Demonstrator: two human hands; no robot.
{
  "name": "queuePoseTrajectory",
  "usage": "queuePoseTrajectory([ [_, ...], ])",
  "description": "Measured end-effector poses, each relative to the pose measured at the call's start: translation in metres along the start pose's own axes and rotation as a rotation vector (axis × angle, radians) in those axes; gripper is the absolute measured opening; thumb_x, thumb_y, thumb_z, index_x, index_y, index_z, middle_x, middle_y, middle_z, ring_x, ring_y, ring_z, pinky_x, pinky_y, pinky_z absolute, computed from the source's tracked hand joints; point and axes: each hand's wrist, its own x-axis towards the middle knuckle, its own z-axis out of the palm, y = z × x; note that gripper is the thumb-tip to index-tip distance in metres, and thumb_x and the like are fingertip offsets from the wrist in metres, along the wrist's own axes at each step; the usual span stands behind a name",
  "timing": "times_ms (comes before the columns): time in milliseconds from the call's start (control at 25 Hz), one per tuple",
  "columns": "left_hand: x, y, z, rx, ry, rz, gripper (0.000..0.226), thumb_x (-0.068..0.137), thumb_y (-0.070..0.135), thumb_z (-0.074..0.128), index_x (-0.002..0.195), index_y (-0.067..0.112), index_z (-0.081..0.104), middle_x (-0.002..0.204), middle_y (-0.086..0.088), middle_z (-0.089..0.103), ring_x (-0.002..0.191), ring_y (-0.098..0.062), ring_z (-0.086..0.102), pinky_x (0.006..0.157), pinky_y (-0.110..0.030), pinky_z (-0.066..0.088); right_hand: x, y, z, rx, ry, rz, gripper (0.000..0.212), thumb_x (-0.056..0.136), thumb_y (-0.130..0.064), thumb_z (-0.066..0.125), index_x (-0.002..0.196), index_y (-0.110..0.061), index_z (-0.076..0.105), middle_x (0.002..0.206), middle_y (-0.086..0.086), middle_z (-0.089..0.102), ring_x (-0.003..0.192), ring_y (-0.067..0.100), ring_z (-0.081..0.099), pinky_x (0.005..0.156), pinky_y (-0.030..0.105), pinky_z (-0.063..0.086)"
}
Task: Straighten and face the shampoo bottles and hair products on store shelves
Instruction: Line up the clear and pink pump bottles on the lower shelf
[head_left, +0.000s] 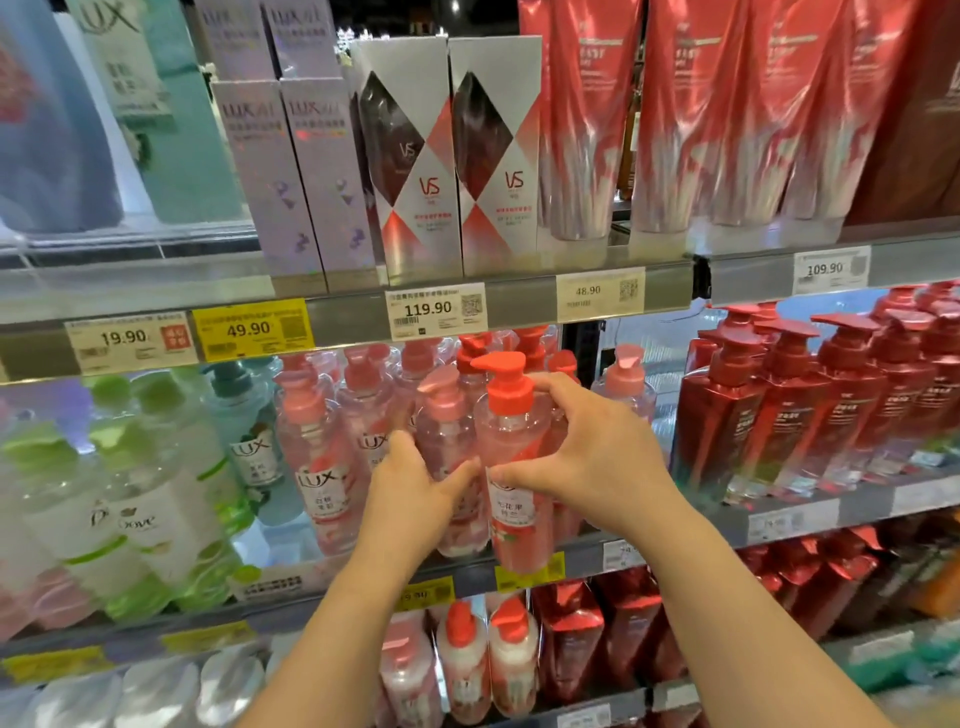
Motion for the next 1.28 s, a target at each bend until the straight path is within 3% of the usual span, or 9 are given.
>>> queuePoseTrajectory([
  [160, 0.000, -0.005, -0.005, -0.034, 0.003, 0.046, 0.059, 0.074, 0.063, 0.069, 0.093, 0.020, 0.033, 0.073, 0.001, 0.054, 0.059, -0.014, 0.050, 0.048, -0.031, 0.038, 0.008, 0.006, 0.009, 0.040, 0.010, -0.013, 0.083, 0.053, -0.071, 0.073, 0.128, -0.038, 0.054, 0.117, -0.020, 0.069, 0.104, 0.004, 0.065, 0.085, 0.027, 0.052],
  [320, -0.002, -0.012, -0.014, -0.048, -0.021, 0.092, 0.058, 0.076, 0.061, 0.071, 0.103, 0.044, 0.023, 0.095, 0.005, 0.064, 0.079, -0.013, 0.062, 0.069, -0.038, 0.054, 0.012, 0.008, 0.025, -0.055, 0.039, -0.043, 0.082, 0.061, -0.065, 0.079, 0.131, -0.034, 0.051, 0.119, -0.014, 0.068, 0.107, 0.012, 0.066, 0.086, 0.031, 0.053],
  [440, -0.001, -0.015, -0.018, -0.034, -0.035, 0.112, 0.075, 0.075, 0.063, 0.070, 0.131, 0.037, 0.027, 0.092, 0.007, 0.063, 0.075, -0.009, 0.062, 0.071, -0.036, 0.055, 0.015, 0.008, 0.032, -0.099, 0.039, -0.027, 0.082, 0.063, -0.063, 0.081, 0.132, -0.030, 0.051, 0.120, -0.010, 0.068, 0.107, 0.017, 0.066, 0.085, 0.033, 0.052],
  [640, 0.001, -0.013, -0.020, 0.016, -0.028, 0.129, 0.077, 0.072, 0.066, 0.069, 0.128, 0.031, 0.030, 0.083, 0.005, 0.064, 0.071, -0.008, 0.062, 0.069, -0.035, 0.055, 0.023, 0.006, 0.033, -0.142, -0.020, 0.018, 0.062, 0.066, -0.056, 0.084, 0.114, -0.031, 0.054, 0.107, -0.010, 0.065, 0.097, 0.018, 0.064, 0.073, 0.029, 0.047],
  [720, 0.001, -0.014, -0.021, 0.012, -0.026, 0.133, 0.080, 0.072, 0.066, 0.069, 0.132, 0.031, 0.028, 0.082, 0.006, 0.064, 0.071, -0.007, 0.062, 0.069, -0.034, 0.054, 0.025, 0.007, 0.034, -0.107, -0.031, 0.046, 0.071, 0.066, -0.051, 0.087, 0.122, -0.030, 0.050, 0.112, -0.008, 0.066, 0.100, 0.018, 0.065, 0.074, 0.025, 0.043],
  [800, 0.000, -0.013, -0.021, 0.023, -0.031, 0.135, 0.081, 0.072, 0.067, 0.068, 0.132, 0.031, 0.027, 0.081, 0.004, 0.064, 0.070, -0.009, 0.062, 0.070, -0.035, 0.055, 0.024, 0.006, 0.036, -0.091, -0.063, 0.059, 0.097, 0.065, -0.043, 0.091, 0.141, -0.029, 0.032, 0.114, -0.002, 0.068, 0.095, 0.020, 0.065, 0.073, 0.026, 0.044],
  [920, 0.000, -0.013, -0.022, 0.060, -0.034, 0.139, 0.077, 0.073, 0.069, 0.065, 0.127, 0.029, 0.028, 0.078, 0.002, 0.062, 0.067, -0.011, 0.061, 0.067, -0.035, 0.055, 0.021, 0.005, 0.040, -0.122, -0.102, 0.050, 0.116, 0.068, -0.036, 0.091, 0.148, -0.037, 0.007, 0.086, -0.008, 0.059, 0.071, 0.015, 0.056, 0.065, 0.029, 0.043],
  [1040, -0.002, -0.011, -0.022, 0.053, -0.025, 0.148, 0.080, 0.073, 0.070, 0.064, 0.130, 0.028, 0.028, 0.078, 0.003, 0.061, 0.067, -0.010, 0.060, 0.063, -0.033, 0.054, 0.020, 0.005, 0.041, -0.190, -0.101, 0.027, 0.116, 0.071, -0.040, 0.088, 0.151, -0.033, 0.005, 0.078, -0.010, 0.054, 0.075, 0.020, 0.062, 0.063, 0.031, 0.046],
  [1280, -0.006, -0.007, -0.017, 0.097, -0.013, 0.159, 0.089, 0.077, 0.069, 0.061, 0.141, 0.024, 0.021, 0.094, -0.009, 0.065, 0.082, -0.024, 0.065, 0.070, -0.039, 0.056, 0.018, -0.008, 0.045, -0.192, -0.072, 0.061, 0.102, 0.082, -0.048, 0.077, 0.153, -0.024, 0.007, 0.120, 0.011, 0.064, 0.105, 0.033, 0.065, 0.077, 0.038, 0.051],
])
